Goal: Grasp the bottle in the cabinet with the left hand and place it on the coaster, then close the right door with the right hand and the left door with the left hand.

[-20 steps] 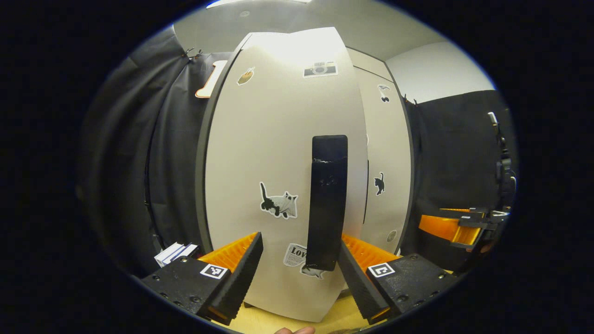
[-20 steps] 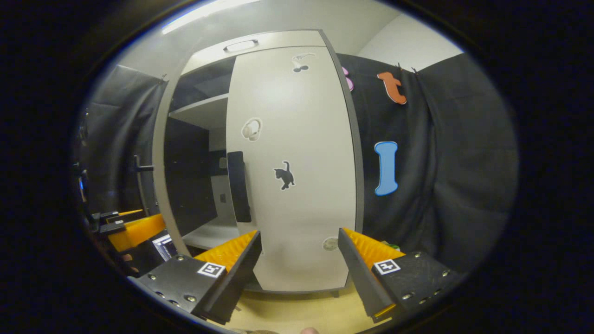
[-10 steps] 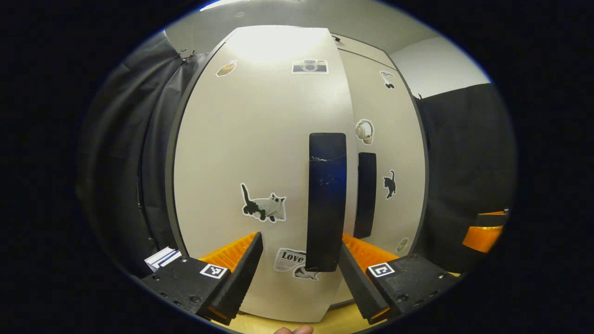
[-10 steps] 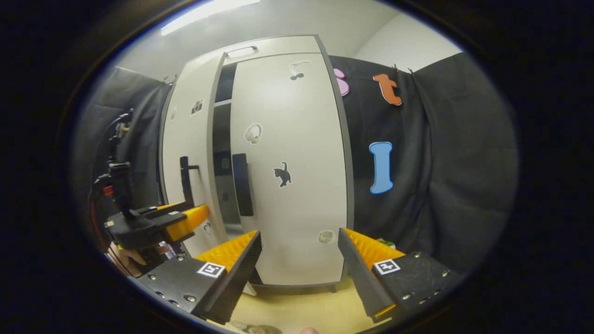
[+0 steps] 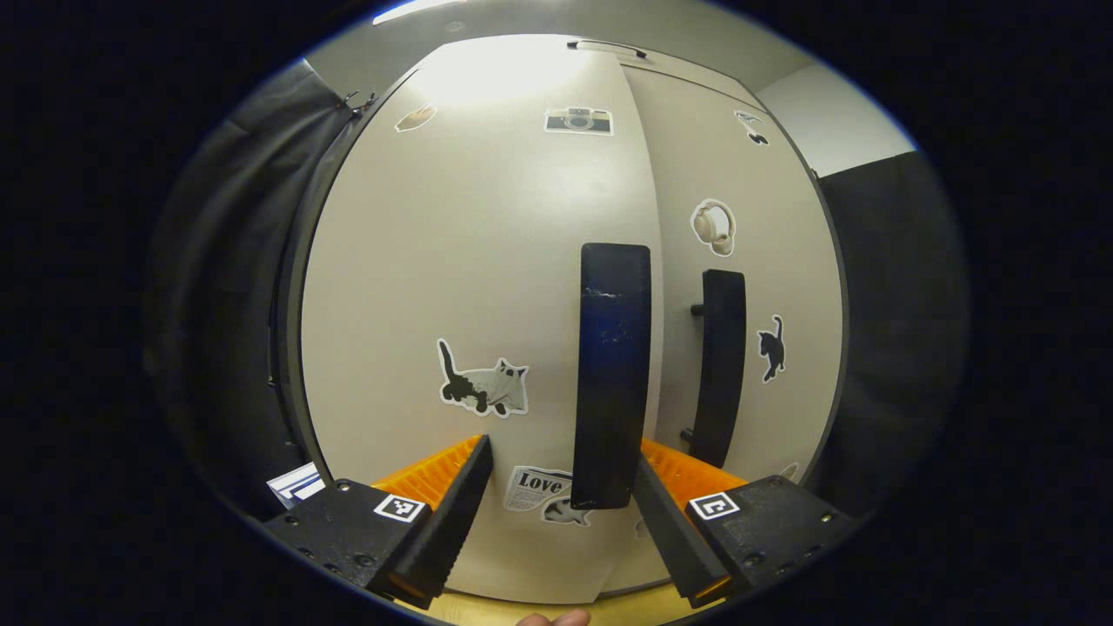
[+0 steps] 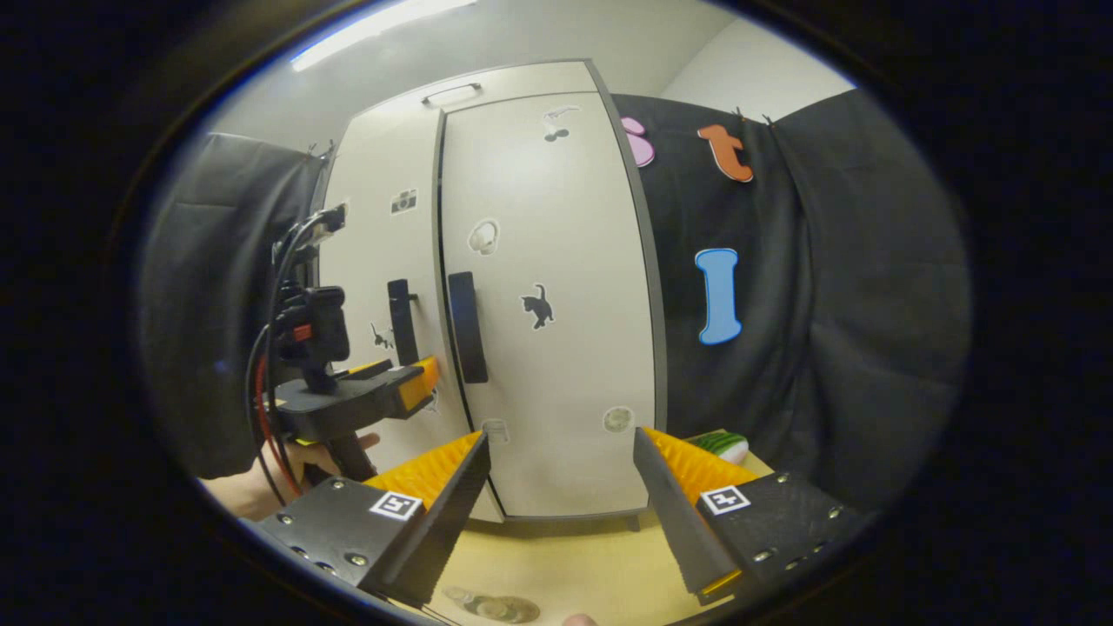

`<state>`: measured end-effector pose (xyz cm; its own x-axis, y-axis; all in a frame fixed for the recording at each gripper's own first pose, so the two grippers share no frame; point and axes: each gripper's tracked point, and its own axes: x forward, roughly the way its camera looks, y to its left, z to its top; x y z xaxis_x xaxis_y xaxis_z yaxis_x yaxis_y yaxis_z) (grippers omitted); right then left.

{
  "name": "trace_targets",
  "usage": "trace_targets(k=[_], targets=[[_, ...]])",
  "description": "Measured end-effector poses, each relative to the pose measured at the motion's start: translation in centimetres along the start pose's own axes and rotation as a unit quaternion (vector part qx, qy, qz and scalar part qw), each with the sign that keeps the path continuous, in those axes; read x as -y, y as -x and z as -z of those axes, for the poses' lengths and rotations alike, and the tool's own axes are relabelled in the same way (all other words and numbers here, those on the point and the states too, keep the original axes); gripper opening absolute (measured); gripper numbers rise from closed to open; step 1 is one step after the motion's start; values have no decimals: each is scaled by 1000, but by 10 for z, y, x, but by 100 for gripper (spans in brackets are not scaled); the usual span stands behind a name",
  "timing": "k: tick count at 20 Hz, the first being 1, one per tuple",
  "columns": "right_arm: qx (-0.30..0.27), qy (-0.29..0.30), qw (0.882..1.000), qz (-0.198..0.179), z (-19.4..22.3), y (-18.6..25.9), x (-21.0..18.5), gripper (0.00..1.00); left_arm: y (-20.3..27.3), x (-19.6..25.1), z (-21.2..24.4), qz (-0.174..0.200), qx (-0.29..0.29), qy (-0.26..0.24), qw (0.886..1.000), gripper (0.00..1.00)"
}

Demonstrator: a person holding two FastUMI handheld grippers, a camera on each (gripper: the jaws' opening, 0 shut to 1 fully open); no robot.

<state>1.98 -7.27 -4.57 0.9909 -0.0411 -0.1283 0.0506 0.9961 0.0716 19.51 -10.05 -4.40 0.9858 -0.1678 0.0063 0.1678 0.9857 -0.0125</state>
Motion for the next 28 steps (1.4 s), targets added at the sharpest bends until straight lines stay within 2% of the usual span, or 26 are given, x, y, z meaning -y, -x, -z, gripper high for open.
trace_targets(k=[4,8,12,13,14,18,23,28], targets=[[3,2,1000,-1,-3,6,1,100,18,5,-8,5,2,14,1000,93],[10,5,1000,-2,-11,10,0,100,59,7,-14,6,-7,11,1000,91],[20,12,1000,4,-21,11,3,100,110,2,-21,-4,-13,5,1000,91],[21,12,1000,5,-23,12,3,97,122,2,-22,-5,-16,7,1000,91],[23,13,1000,6,-23,11,4,100,134,3,-21,-4,-20,9,1000,91],[25,24,999,6,-23,15,2,100,172,-3,-30,-23,-14,3,1000,91],[31,36,999,3,-25,17,-1,100,200,-8,-27,-41,-19,-13,999,91],[36,51,998,3,-27,21,-1,100,212,-11,-18,-51,-36,3,998,91]])
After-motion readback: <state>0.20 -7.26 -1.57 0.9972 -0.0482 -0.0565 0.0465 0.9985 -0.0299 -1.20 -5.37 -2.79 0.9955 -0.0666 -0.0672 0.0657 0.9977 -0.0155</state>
